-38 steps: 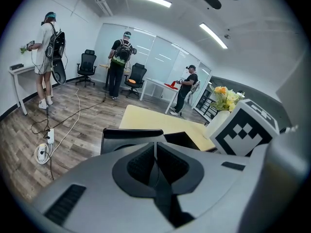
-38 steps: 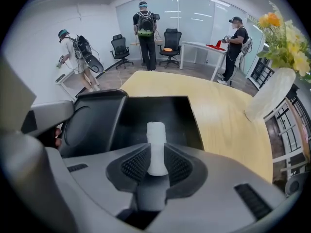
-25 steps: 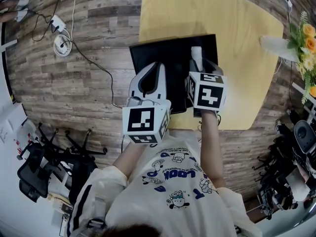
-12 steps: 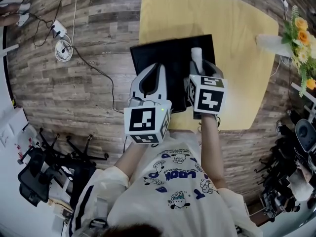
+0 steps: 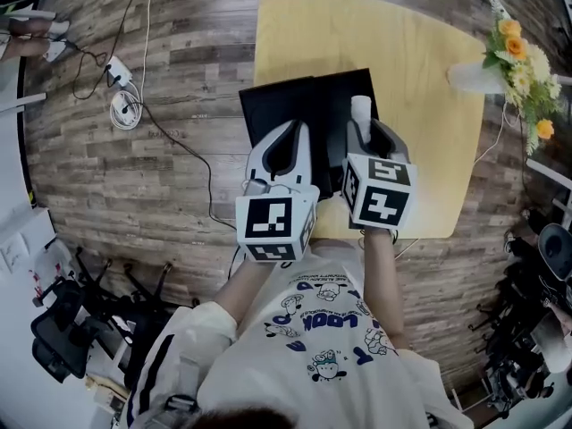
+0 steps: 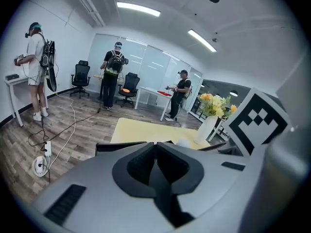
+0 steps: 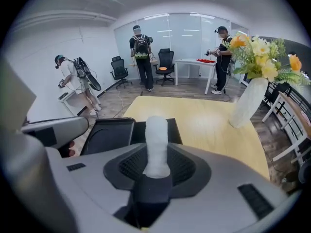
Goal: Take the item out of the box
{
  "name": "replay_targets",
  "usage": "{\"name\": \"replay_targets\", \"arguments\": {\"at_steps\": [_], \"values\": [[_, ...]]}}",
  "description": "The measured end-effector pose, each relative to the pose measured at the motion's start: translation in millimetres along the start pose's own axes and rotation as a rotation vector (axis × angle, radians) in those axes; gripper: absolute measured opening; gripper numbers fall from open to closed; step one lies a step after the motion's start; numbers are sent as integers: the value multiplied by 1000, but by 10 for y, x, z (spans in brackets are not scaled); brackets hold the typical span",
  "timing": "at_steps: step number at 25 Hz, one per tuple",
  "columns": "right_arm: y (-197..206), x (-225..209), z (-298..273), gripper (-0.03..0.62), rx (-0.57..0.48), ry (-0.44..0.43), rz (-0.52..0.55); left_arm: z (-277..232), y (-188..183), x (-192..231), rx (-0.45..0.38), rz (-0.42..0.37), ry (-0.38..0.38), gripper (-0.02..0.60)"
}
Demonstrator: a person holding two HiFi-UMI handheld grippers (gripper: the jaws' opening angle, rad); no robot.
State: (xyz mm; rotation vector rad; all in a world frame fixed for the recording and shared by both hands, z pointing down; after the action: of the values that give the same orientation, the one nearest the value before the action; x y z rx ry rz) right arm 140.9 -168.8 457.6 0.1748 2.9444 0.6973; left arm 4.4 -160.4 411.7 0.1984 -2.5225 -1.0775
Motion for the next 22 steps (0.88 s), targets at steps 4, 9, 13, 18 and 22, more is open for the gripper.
{"name": "replay_targets", "arguments": {"at_steps": [4,9,13,18,22], "values": [[-35,9,220,143,-59,-3,-2,118,-88,-105,-38,-26,2,29],[-74,3,534,143,-141,-10,2,302,-215,-263,-96,-62,-6,29],[-123,19,749,143,-220,-17,4,424,-306,-330,-141,-78,-13,29],[-141,65,973,143,-298,-26,-3,581,-359,-409,-181,-99,-17,29],[-107,70,1153,143,-348,-25,1,711,-405,-511,-220,-111,-19,29]]}}
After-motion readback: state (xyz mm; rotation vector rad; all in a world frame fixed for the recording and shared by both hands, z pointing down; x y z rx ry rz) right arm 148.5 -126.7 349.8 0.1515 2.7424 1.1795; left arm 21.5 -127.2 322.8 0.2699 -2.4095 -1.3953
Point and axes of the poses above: the fingertips, and each gripper's own axes: z backward along the fingers, x to its left, y out of its underside, the point moved 4 cm from there along z, backward along the fingers, and after that the axes turned 9 degrees about x, right-handed, at the moved point
